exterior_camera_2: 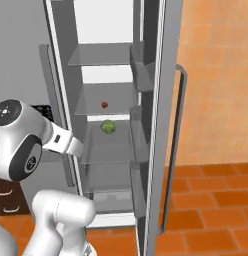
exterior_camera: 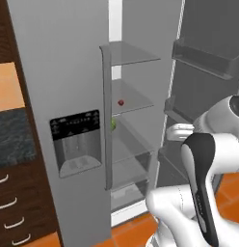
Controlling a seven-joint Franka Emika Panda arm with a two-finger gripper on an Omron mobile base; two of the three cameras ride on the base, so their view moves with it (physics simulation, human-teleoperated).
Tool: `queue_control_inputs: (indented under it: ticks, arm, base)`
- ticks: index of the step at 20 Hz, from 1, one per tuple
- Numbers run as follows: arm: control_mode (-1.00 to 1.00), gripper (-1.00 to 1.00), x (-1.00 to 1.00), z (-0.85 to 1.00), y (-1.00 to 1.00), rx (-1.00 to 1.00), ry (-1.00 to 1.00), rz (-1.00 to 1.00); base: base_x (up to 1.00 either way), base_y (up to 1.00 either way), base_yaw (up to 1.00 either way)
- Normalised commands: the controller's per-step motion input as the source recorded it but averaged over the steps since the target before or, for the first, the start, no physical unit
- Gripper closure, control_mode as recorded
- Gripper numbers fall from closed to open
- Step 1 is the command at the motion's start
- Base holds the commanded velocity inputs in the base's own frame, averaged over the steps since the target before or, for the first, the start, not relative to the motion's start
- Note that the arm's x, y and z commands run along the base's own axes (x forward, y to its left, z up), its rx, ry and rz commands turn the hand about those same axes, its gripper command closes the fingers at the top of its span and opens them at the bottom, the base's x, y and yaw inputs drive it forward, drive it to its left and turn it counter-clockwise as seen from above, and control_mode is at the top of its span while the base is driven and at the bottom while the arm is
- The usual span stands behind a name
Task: Take the strawberry from the fridge and place it on top of the pancake, located on the dining counter.
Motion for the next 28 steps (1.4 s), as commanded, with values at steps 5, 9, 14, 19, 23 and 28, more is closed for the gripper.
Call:
queue_control_inputs:
  ticks: [5, 9, 14, 19, 23, 28]
  arm:
    - [1.00, -1.00, 0.00, 0.00, 0.00, 0.00, 0.00, 0.00]
    - [1.00, -1.00, 0.00, 0.00, 0.00, 0.00, 0.00, 0.00]
    - [1.00, -1.00, 0.00, 0.00, 0.00, 0.00, 0.00, 0.00]
    - [1.00, -1.00, 0.00, 0.00, 0.00, 0.00, 0.00, 0.00]
    - [1.00, -1.00, 0.00, 0.00, 0.00, 0.00, 0.00, 0.00]
    - [1.00, -1.00, 0.00, 0.00, 0.00, 0.00, 0.00, 0.00]
  base:
    - [0.73, 0.02, -0.15]
    - [0.68, -0.01, -0.05]
    - [0.62, -0.18, 0.14]
    - [0.63, -0.16, 0.16]
    - [0.47, -0.32, 0.24]
    - [0.61, -0.28, 0.26]
